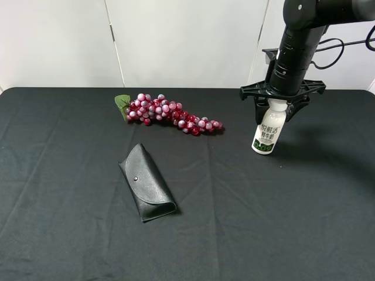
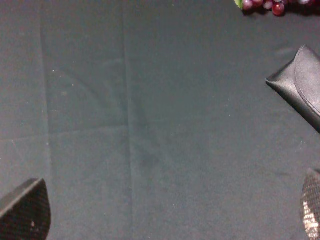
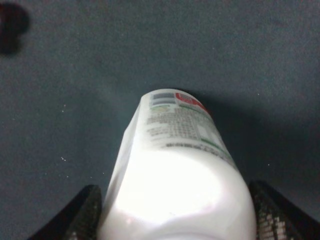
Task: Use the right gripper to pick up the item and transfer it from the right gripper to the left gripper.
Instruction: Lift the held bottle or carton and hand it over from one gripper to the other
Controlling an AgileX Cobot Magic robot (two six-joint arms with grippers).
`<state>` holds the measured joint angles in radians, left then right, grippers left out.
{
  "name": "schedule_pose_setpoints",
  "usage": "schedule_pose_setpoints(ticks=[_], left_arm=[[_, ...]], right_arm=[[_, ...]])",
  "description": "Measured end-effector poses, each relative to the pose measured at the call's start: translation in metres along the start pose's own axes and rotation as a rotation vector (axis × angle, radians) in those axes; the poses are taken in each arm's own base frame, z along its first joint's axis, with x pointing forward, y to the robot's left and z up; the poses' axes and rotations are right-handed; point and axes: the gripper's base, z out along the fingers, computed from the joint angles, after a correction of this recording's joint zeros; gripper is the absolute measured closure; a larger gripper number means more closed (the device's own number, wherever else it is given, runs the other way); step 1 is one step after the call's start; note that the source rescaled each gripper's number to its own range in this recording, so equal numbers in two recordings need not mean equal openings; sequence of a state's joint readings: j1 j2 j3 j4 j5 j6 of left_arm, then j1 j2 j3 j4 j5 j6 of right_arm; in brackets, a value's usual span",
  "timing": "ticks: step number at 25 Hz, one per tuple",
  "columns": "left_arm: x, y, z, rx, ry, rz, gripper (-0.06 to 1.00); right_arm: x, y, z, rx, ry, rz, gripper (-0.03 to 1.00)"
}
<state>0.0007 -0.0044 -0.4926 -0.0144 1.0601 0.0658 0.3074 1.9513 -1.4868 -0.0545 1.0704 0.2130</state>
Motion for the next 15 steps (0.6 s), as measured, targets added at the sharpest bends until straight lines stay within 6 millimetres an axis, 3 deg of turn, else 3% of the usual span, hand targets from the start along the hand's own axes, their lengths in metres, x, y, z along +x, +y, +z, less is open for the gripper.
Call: schedule_pose_setpoints(ticks=[6, 15], left_arm=[[0.0, 0.0, 0.0, 0.0, 0.0, 0.0, -0.06], [0.0, 0.0, 0.0, 0.0, 0.0, 0.0, -0.06]], right_arm=[[0.001, 0.0, -0.003, -0.001, -0.004, 0.0, 0.83], [0.009, -0.003, -0.037, -0.011, -0.042, 0.004, 0.83]])
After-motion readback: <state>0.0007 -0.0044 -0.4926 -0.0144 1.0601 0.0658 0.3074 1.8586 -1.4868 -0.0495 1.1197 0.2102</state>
